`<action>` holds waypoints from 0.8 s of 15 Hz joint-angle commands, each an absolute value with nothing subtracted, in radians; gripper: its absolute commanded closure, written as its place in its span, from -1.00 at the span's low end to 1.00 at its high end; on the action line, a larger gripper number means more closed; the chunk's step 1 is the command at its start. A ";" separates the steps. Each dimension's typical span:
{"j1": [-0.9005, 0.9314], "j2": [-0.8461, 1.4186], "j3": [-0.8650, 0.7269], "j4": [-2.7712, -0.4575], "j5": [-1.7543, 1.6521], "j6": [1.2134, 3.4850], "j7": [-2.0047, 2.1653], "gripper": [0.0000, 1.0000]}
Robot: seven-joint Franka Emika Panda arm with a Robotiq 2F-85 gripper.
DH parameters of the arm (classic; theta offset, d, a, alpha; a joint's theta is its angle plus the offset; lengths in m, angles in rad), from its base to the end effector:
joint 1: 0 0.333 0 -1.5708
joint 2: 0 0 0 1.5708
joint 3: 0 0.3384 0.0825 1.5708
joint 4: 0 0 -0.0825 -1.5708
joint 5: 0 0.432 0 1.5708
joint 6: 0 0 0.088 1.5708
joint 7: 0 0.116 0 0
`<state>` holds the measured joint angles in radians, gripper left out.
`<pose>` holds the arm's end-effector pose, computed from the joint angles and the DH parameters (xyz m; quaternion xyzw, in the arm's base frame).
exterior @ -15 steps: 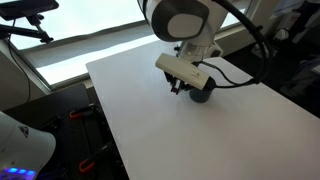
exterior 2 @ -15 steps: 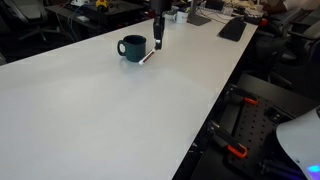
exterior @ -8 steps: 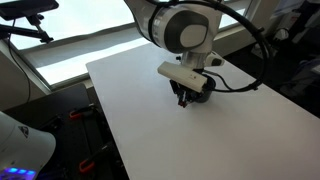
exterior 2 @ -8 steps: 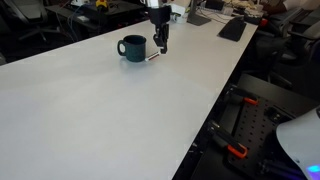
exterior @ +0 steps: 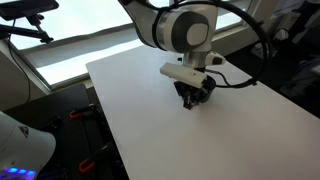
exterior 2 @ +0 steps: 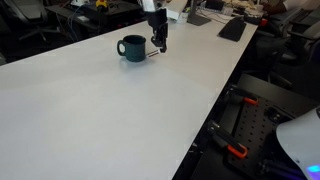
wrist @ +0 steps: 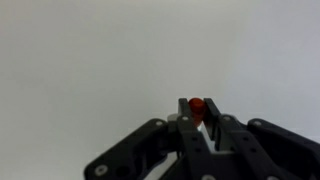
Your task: Take the marker from the cup and place it on the table
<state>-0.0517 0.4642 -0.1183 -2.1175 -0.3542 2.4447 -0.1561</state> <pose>0.5875 -0.1055 0.1518 0.9792 0.1399 -0.0891 0.1172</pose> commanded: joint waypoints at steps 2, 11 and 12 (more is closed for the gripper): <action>-0.024 0.486 -0.141 -2.091 -0.405 2.434 -0.096 0.63; -0.039 0.491 -0.129 -2.101 -0.403 2.439 -0.110 -0.29; -0.039 0.492 -0.129 -2.100 -0.403 2.439 -0.110 -0.29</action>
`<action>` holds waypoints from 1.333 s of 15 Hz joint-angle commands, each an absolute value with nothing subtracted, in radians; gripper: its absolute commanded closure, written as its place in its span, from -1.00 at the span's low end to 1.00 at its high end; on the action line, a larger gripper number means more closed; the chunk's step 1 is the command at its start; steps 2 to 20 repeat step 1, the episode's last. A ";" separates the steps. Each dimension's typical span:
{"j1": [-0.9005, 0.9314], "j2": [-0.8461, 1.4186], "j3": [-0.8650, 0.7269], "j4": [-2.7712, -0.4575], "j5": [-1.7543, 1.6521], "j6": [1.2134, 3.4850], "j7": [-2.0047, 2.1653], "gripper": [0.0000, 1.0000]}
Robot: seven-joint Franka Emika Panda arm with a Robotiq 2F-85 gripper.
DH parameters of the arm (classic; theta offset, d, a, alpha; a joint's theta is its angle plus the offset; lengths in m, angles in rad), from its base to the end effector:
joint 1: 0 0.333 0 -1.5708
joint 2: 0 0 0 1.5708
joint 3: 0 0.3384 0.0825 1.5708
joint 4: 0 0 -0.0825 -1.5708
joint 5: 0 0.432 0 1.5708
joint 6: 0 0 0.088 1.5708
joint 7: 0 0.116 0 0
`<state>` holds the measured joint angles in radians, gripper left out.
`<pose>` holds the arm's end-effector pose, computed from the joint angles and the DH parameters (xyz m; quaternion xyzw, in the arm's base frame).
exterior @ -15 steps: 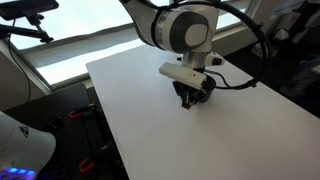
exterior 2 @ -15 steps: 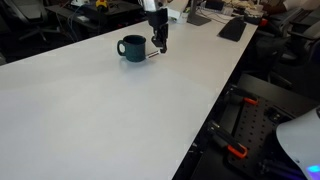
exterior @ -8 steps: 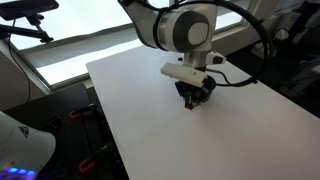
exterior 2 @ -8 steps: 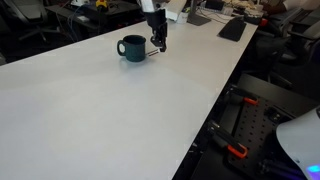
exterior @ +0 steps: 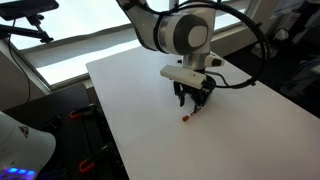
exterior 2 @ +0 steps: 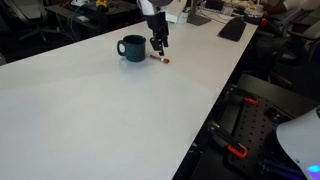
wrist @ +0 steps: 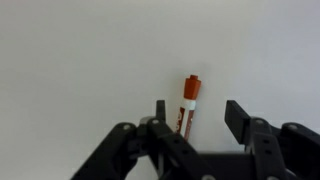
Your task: Take the marker from the cup and place it on the table
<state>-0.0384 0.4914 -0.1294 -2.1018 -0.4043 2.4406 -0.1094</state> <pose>0.5894 -0.1055 0.1417 0.9761 0.1393 -0.0965 0.1360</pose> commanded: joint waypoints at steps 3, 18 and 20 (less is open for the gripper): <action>-0.039 0.492 -0.129 -2.100 -0.404 2.439 -0.110 -0.29; -0.039 0.492 -0.129 -2.100 -0.404 2.439 -0.110 -0.29; -0.039 0.492 -0.129 -2.100 -0.404 2.439 -0.110 -0.29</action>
